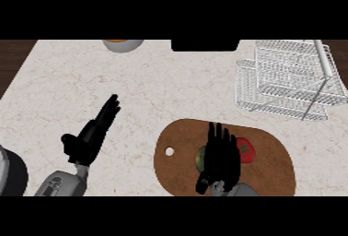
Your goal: Pick the squash from the cutting board and place it in the tiered basket
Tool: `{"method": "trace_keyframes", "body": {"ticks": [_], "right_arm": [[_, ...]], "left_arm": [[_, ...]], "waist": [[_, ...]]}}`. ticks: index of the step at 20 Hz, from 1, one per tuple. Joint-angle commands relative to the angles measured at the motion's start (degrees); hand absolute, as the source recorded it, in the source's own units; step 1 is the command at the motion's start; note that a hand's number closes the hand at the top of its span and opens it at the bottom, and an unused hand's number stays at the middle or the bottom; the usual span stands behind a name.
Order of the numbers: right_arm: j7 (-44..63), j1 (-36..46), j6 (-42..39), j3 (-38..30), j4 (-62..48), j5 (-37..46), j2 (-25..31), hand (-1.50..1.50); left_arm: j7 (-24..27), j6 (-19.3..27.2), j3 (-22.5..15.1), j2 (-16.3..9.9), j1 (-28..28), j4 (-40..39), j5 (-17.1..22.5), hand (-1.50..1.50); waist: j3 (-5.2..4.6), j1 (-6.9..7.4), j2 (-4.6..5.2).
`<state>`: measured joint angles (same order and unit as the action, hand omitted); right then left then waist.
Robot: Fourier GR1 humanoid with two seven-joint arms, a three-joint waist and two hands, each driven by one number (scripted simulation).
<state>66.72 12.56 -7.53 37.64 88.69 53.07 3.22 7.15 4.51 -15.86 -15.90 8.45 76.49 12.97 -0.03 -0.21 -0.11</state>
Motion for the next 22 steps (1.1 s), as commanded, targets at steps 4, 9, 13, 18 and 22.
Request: {"method": "trace_keyframes", "body": {"ticks": [4,9,13,18,22], "right_arm": [[2.35,0.35,3.32,-0.06,0.77,4.39,-3.12,1.50],[-1.15,2.05,3.36,-2.37,-1.38,6.44,-3.16,1.50],[3.53,1.82,4.41,2.36,0.76,6.28,-3.18,1.50],[2.12,3.35,4.95,0.83,-0.76,11.19,-3.18,1.50],[-23.63,-7.42,3.51,-16.44,5.61,-1.12,23.99,1.50]], "left_arm": [[0.69,-4.30,4.03,-1.08,0.48,-1.63,-0.09,0.00],[-5.22,-4.64,5.60,-0.49,1.78,1.80,-0.30,0.00],[-3.24,-3.39,4.29,2.87,1.17,0.71,-3.59,0.00],[-2.41,-3.91,5.17,3.70,0.67,0.69,-4.73,0.00],[-0.10,-2.93,6.40,2.39,-3.39,0.86,-3.75,0.00]], "waist": [[0.02,0.20,0.08],[0.03,0.23,0.07],[0.02,0.24,0.07],[0.02,0.27,0.07],[0.31,-3.14,0.11]]}}
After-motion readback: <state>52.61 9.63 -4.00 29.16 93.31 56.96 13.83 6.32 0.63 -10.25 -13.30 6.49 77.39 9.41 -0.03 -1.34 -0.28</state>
